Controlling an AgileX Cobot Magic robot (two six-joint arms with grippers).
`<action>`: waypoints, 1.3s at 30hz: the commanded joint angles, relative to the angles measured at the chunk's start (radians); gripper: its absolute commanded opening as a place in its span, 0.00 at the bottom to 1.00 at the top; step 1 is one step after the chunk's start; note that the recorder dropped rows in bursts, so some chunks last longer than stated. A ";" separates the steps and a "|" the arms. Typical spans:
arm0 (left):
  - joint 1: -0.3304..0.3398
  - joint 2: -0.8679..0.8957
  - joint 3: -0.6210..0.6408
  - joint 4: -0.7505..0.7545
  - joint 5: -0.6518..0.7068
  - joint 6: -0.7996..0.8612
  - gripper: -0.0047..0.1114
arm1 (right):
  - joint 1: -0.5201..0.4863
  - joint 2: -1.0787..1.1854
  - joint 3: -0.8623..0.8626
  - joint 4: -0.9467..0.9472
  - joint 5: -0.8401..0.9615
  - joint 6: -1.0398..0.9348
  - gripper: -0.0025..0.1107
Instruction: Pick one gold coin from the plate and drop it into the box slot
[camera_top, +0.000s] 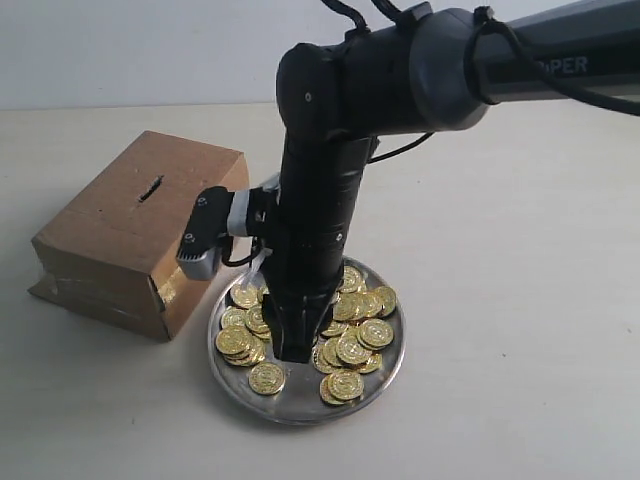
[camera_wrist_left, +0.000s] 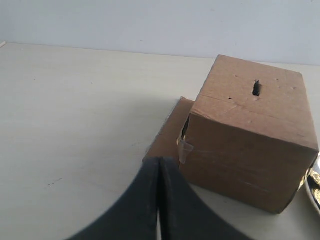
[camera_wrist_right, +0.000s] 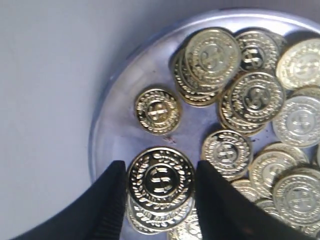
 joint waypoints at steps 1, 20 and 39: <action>-0.006 -0.005 -0.001 0.002 -0.009 0.001 0.04 | 0.003 -0.020 -0.009 0.129 0.072 -0.064 0.05; -0.006 -0.005 -0.001 0.002 -0.009 0.001 0.04 | -0.049 -0.020 -0.009 0.446 0.140 -0.223 0.05; -0.006 -0.005 -0.001 0.002 -0.009 0.001 0.04 | -0.055 -0.002 -0.009 0.190 0.031 -0.223 0.05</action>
